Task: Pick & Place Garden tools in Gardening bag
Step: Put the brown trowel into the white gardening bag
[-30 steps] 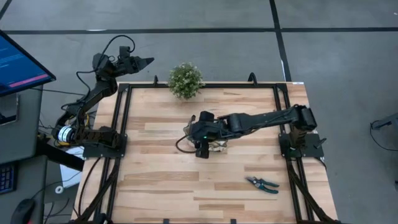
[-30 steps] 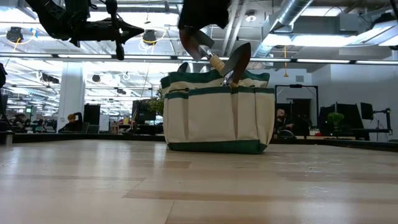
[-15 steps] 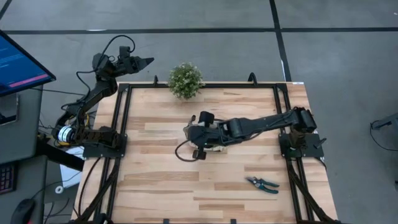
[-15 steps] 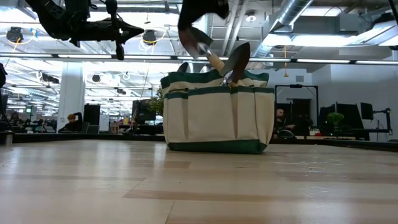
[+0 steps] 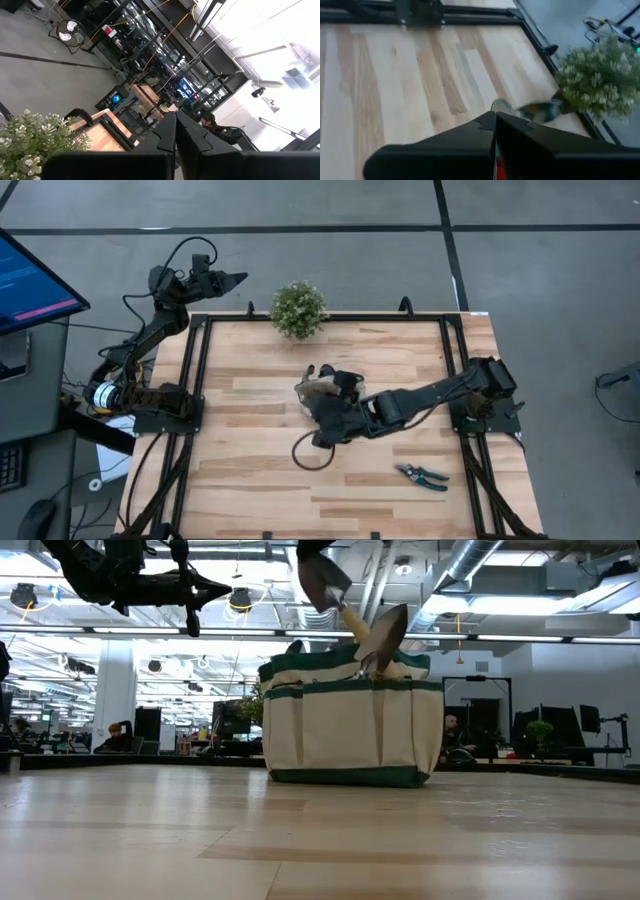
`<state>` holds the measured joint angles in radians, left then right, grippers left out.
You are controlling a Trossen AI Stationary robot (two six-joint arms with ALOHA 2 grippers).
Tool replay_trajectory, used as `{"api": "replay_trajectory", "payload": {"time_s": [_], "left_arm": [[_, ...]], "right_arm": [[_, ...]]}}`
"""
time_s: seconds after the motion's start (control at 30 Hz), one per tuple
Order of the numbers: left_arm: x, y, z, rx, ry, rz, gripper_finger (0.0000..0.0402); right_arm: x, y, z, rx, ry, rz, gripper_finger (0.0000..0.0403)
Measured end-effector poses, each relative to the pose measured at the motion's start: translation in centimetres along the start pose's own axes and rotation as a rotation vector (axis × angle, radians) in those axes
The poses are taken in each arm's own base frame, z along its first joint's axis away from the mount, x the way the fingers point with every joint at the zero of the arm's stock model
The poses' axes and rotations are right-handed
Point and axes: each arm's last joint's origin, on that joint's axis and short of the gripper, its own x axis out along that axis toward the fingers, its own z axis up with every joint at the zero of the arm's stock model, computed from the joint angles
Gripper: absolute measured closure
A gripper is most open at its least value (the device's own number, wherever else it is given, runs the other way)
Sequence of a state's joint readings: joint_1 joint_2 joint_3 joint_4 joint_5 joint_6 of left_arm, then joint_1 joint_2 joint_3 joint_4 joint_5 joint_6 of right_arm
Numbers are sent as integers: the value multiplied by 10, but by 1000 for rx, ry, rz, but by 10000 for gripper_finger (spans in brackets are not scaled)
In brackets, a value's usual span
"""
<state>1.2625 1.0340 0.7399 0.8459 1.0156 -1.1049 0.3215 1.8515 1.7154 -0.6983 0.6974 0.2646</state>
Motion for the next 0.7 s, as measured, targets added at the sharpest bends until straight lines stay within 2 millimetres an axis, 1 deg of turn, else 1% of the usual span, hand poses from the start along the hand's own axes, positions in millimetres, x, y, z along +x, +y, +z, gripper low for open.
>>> {"api": "replay_trajectory", "payload": {"time_s": [0.1,0.27,0.4,0.57,0.7], "left_arm": [[0,0,0,-2,1,0,394],[0,0,0,-3,1,0,394],[0,0,0,-4,1,0,394],[0,0,0,-4,0,0,394],[0,0,0,-4,-1,1,394]], "right_arm": [[-2,11,-10,4,-12,-52,402],[-10,26,-23,68,-94,-188,403],[-19,31,-24,95,-159,-287,403],[-23,31,-26,168,-220,-386,403],[-20,37,-46,255,-272,-449,403]]}}
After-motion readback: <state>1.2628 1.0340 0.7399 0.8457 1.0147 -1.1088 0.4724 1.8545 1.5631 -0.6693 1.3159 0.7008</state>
